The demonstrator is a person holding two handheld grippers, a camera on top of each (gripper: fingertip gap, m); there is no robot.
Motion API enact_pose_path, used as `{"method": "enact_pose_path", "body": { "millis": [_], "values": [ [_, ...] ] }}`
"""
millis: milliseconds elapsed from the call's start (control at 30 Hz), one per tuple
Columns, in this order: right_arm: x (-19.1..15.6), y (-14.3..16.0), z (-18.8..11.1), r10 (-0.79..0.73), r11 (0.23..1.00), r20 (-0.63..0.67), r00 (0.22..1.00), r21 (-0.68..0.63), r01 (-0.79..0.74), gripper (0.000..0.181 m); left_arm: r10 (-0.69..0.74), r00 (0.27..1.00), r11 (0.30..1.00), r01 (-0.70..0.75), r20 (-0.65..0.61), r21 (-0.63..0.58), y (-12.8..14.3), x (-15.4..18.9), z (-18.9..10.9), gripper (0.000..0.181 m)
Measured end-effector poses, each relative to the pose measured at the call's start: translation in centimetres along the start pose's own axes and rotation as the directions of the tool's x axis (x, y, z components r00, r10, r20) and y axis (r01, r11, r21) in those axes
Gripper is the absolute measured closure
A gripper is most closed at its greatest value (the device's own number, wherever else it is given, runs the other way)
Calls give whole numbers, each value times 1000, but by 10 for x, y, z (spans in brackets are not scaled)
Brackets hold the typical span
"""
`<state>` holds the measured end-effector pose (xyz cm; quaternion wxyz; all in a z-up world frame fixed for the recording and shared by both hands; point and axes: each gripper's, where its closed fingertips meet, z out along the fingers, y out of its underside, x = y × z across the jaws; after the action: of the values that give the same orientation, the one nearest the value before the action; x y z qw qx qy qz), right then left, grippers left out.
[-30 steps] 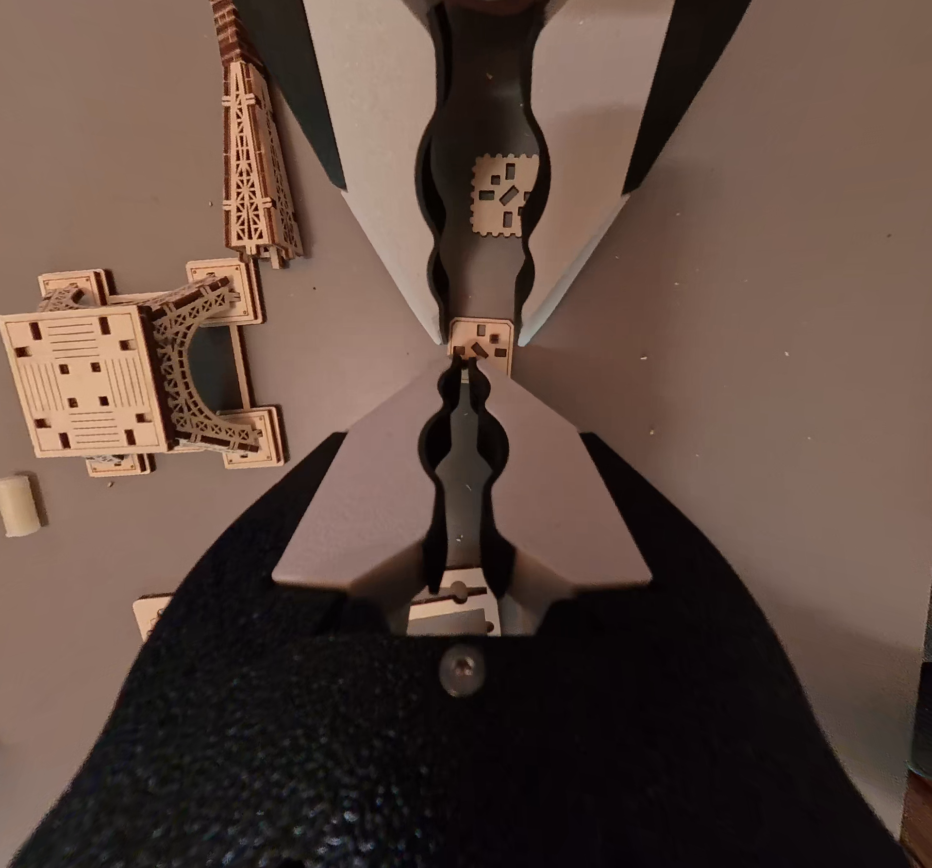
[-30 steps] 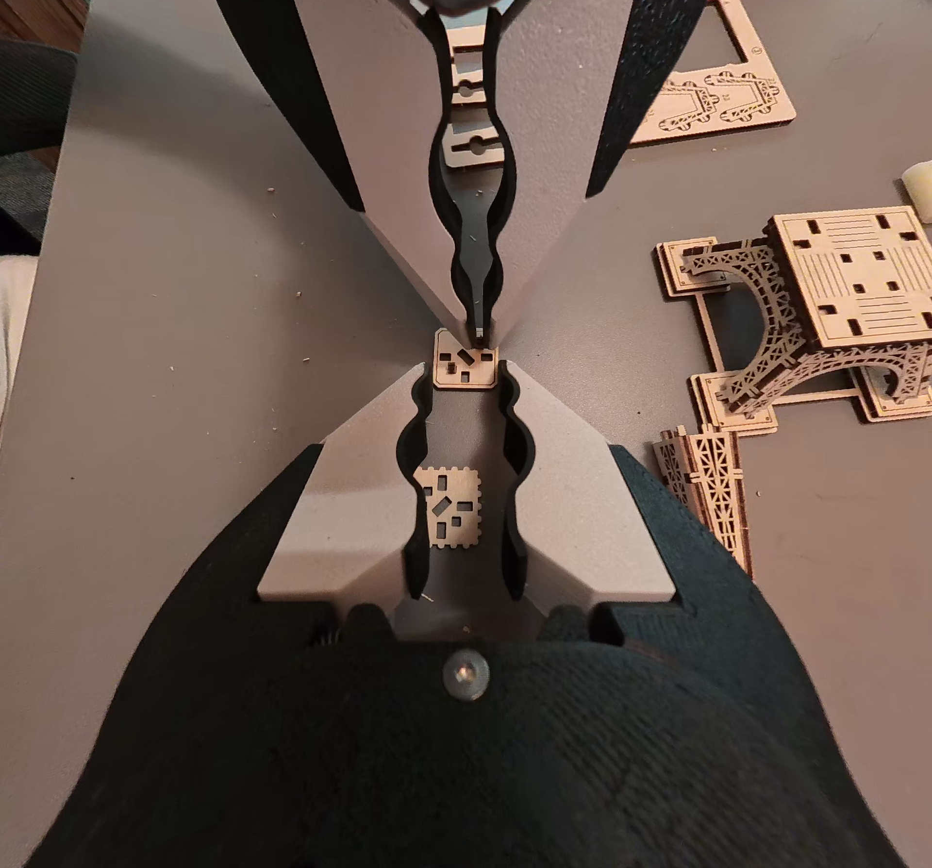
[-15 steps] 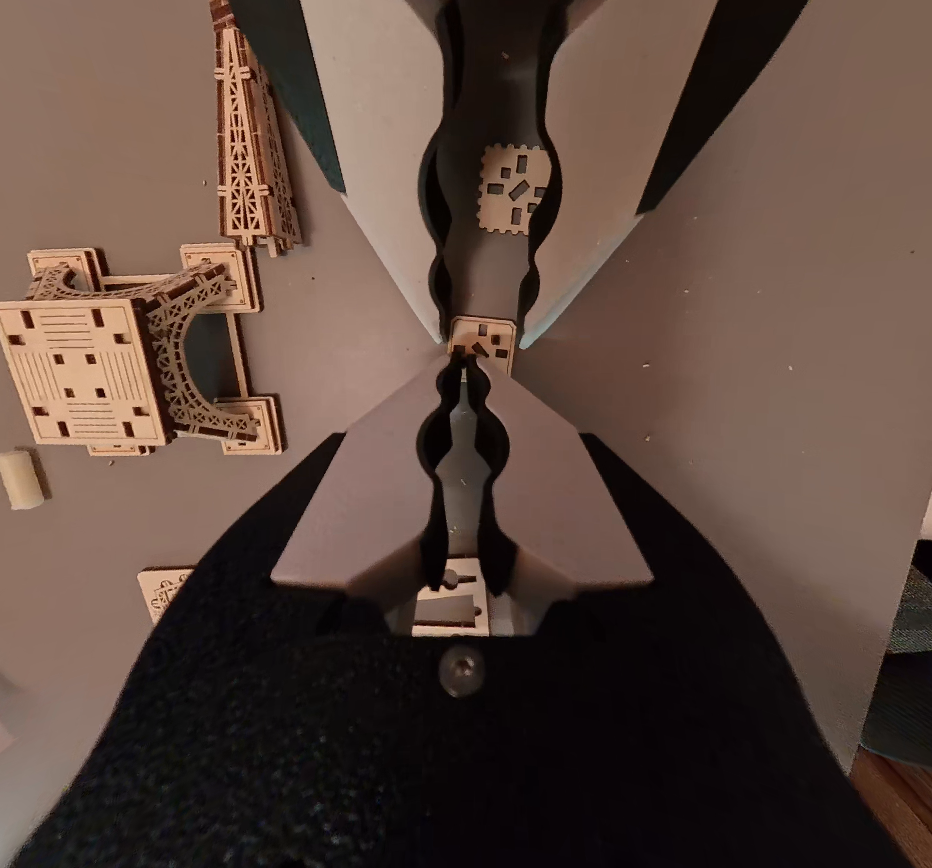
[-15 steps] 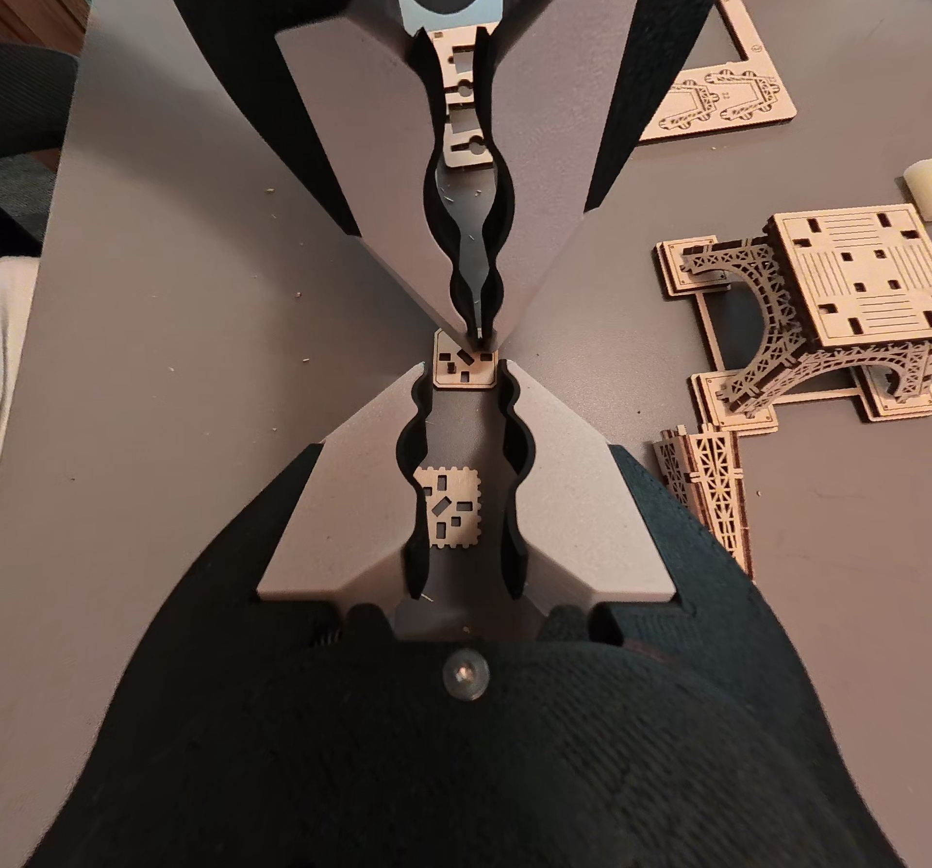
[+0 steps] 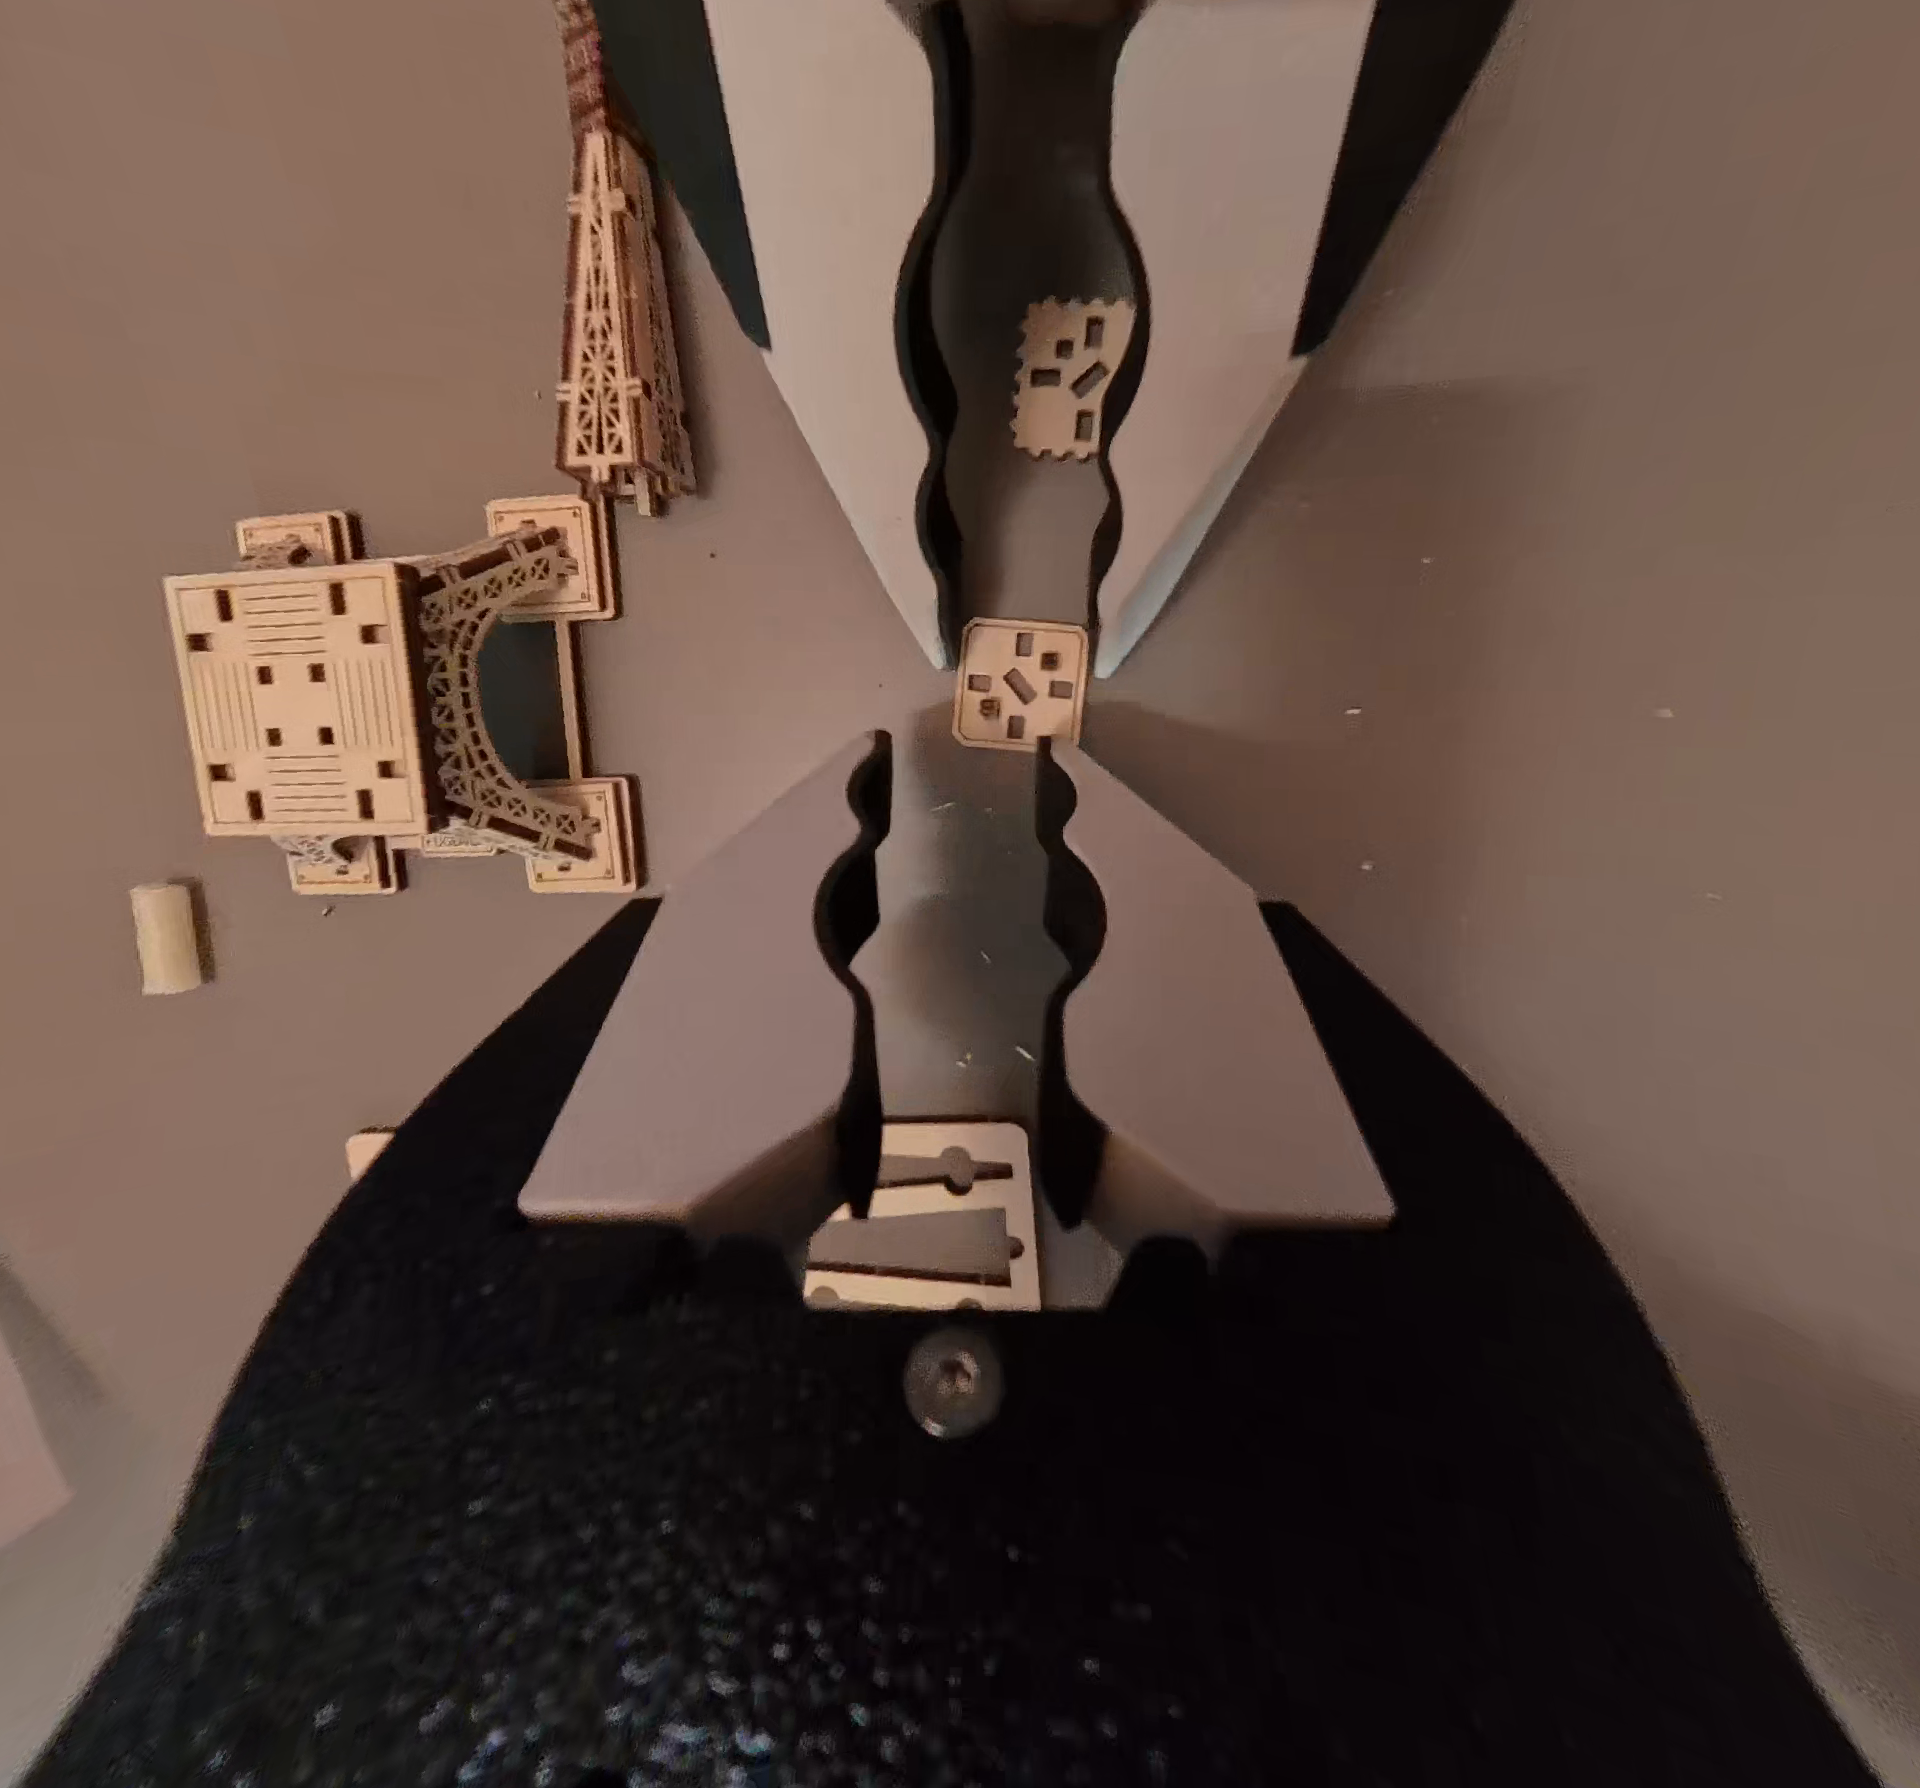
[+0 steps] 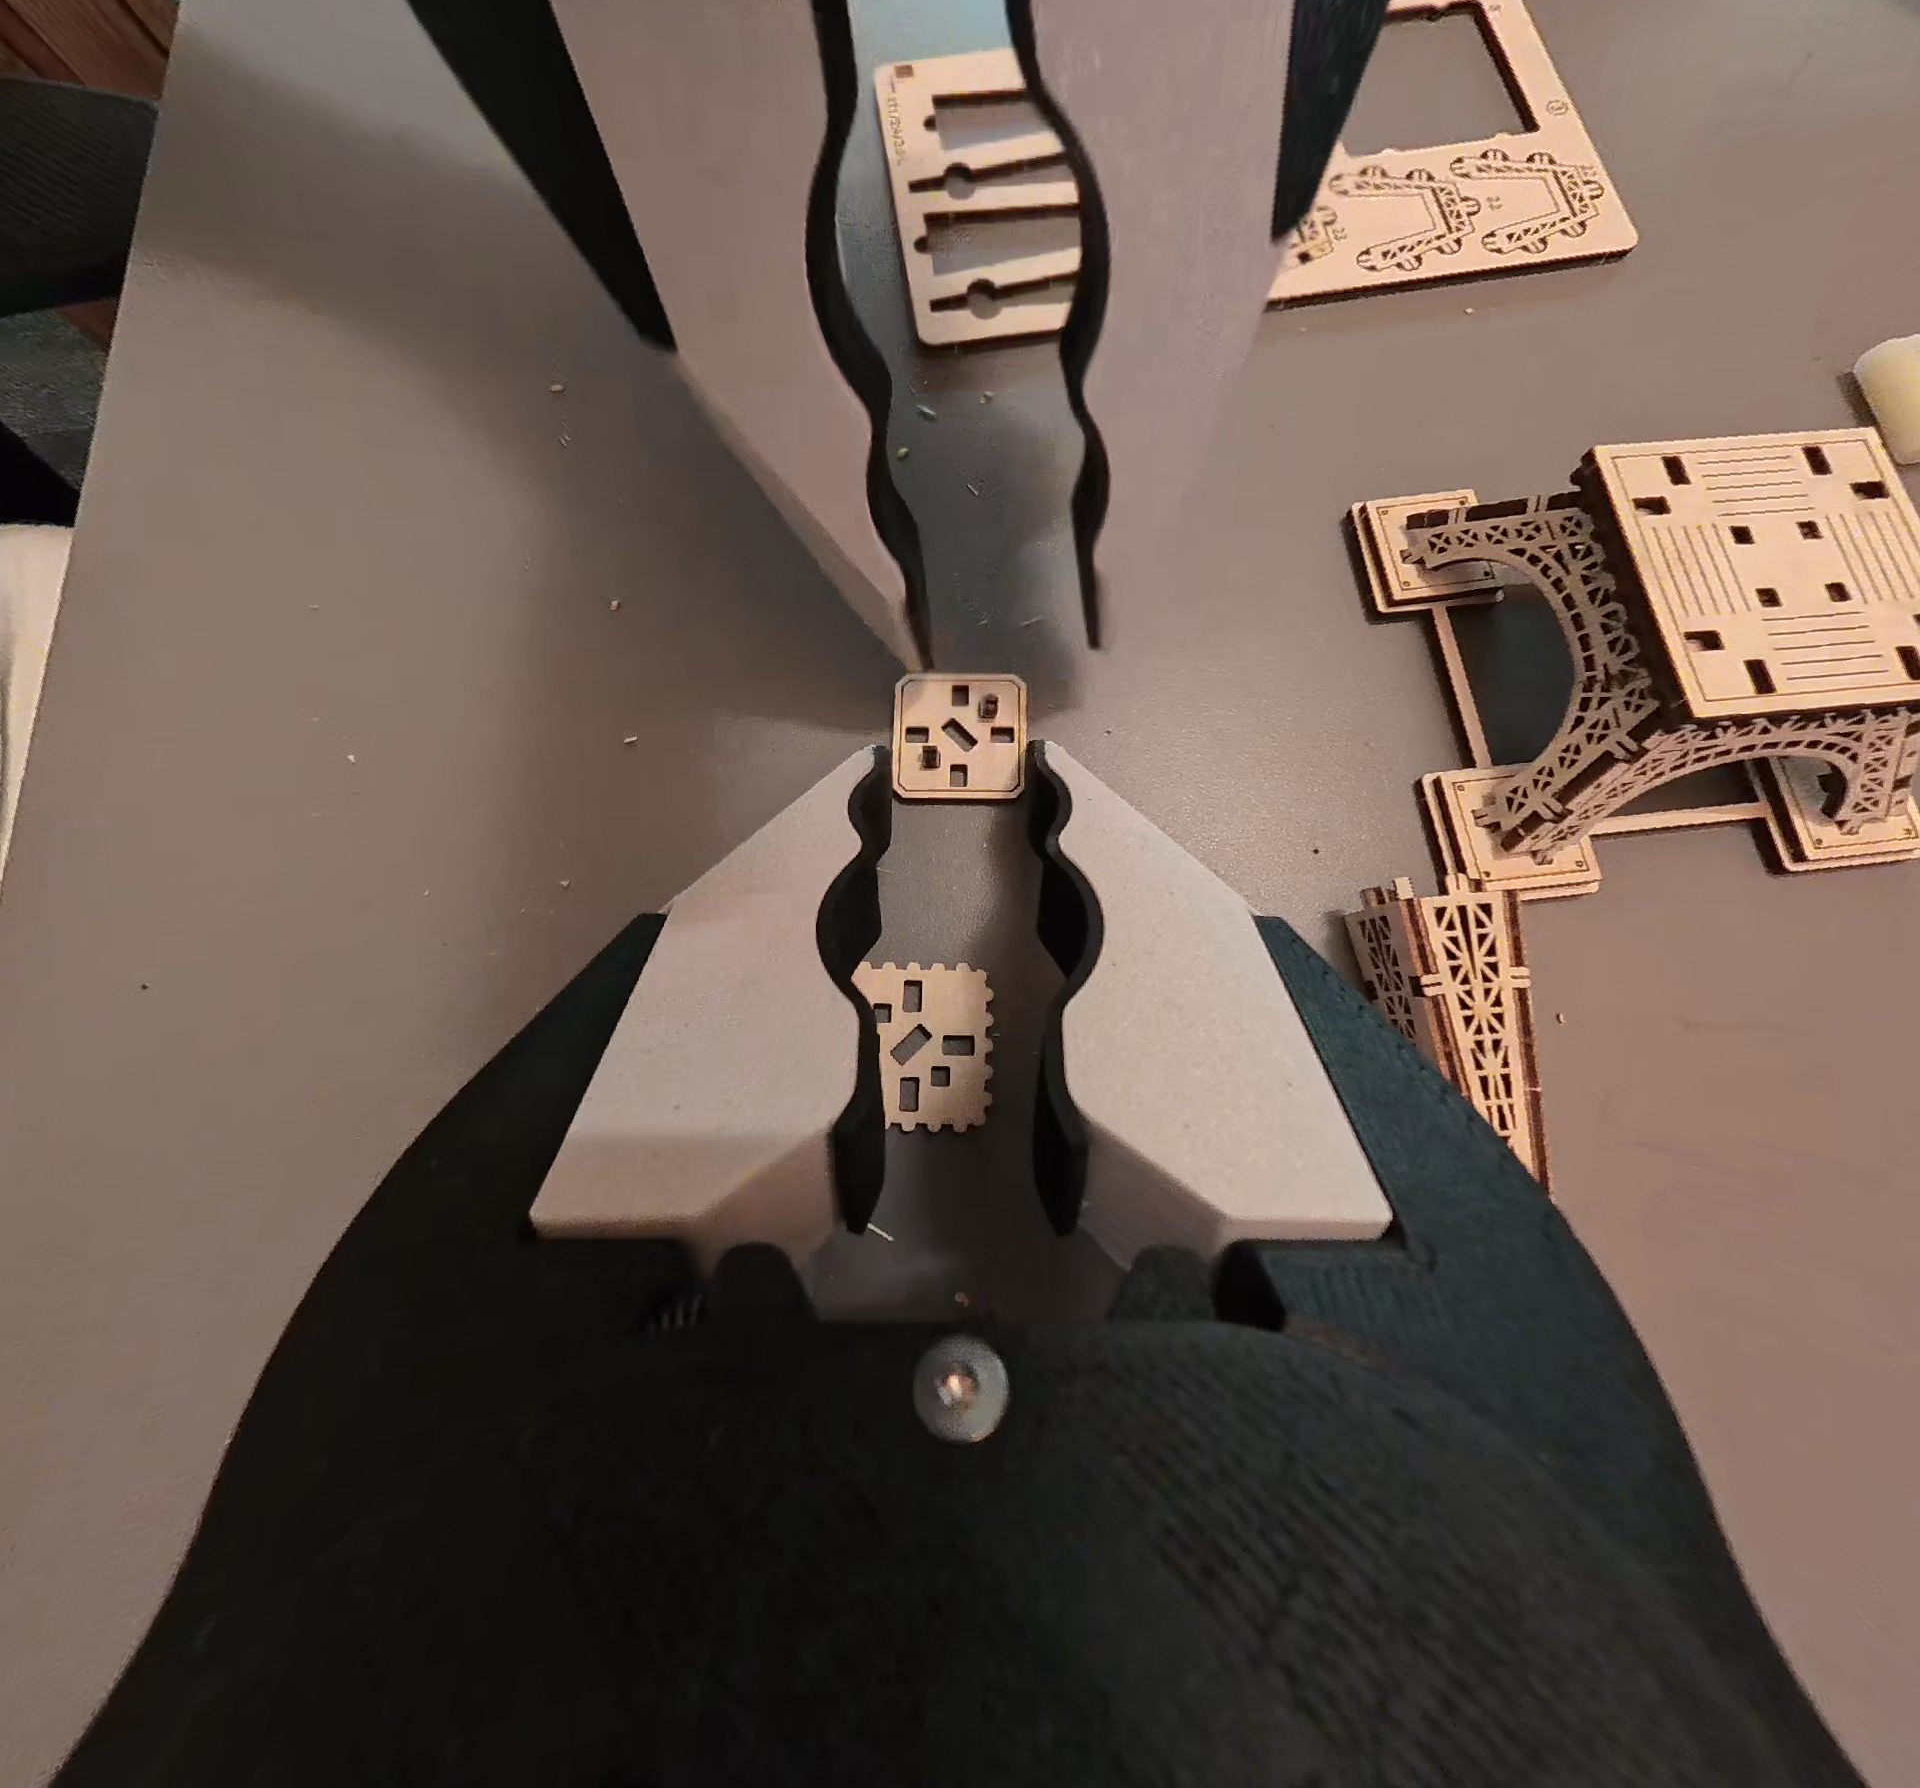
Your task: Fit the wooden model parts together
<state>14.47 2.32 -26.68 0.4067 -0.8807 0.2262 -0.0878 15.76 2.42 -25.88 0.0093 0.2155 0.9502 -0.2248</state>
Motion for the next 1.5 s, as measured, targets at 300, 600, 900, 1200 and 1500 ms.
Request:
{"method": "enact_pose_path", "body": {
  "millis": [300, 600, 900, 1200, 1500],
  "values": [
    [0, 0, 0, 6, 1000, 5, 1000, 0, -6, 157, -2, 998, 999, 5, -59, 42, -11, -4, 1, 181],
    [0, 0, 0, 9, 1000, 7, 1000, 0, -9, 156, 7, 984, 997, -20, -177, -72, -7, 4, 8, 177],
    [0, 0, 0, 6, 1000, 5, 1000, 0, -6, 156, 23, 983, 993, -44, -182, -108, -3, 7, 12, 180],
    [0, 0, 0, 3, 1000, 2, 1000, 0, -3, 156, 104, 990, 987, -115, -97, -110, -2, 6, 12, 180],
    [0, 0, 0, 4, 1000, 3, 1000, 0, -4, 156, 49, 999, 993, -47, 10, -109, -1, 7, 12, 181]
  ]
}}
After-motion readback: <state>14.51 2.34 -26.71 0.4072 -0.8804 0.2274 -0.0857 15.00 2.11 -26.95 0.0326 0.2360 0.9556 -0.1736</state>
